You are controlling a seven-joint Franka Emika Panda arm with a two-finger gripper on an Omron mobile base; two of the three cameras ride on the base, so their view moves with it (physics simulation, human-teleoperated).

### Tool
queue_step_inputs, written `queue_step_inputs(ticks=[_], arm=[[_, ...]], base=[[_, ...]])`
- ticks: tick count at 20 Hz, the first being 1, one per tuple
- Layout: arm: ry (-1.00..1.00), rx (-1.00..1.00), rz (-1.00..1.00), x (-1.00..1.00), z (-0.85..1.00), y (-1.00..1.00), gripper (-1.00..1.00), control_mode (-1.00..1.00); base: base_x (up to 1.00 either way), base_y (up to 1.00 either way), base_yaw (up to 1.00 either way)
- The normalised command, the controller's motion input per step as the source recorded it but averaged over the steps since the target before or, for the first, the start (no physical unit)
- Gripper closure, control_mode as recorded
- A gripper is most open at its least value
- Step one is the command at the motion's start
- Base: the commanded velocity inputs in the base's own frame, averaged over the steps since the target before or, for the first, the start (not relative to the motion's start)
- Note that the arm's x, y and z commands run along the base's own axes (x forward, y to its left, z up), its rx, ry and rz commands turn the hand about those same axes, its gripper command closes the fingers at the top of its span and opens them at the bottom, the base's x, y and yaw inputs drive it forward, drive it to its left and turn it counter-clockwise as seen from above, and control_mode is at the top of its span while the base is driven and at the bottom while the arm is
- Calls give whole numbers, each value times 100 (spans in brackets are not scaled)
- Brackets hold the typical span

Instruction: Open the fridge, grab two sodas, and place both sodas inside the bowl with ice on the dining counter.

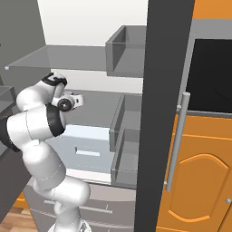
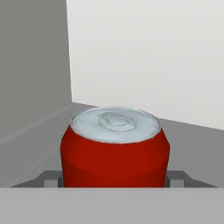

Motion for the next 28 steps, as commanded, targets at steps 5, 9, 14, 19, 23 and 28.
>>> queue_step_inputs(ticks=[5, 9, 14, 19, 23, 28], arm=[[-6, 0, 0, -37, 8, 0, 100, -100], [2, 0, 0, -44, 45, -2, 100, -100], [15, 0, 0, -25, 85, -25, 100, -100], [22, 8, 5, -12, 100, -59, 100, -100], [24, 12, 4, -14, 94, -55, 100, -100], [15, 10, 1, -44, 74, -31, 100, -100]], base=[[0, 0, 0], [0, 0, 0], [0, 0, 0], [0, 0, 0], [0, 0, 0], [0, 0, 0]])
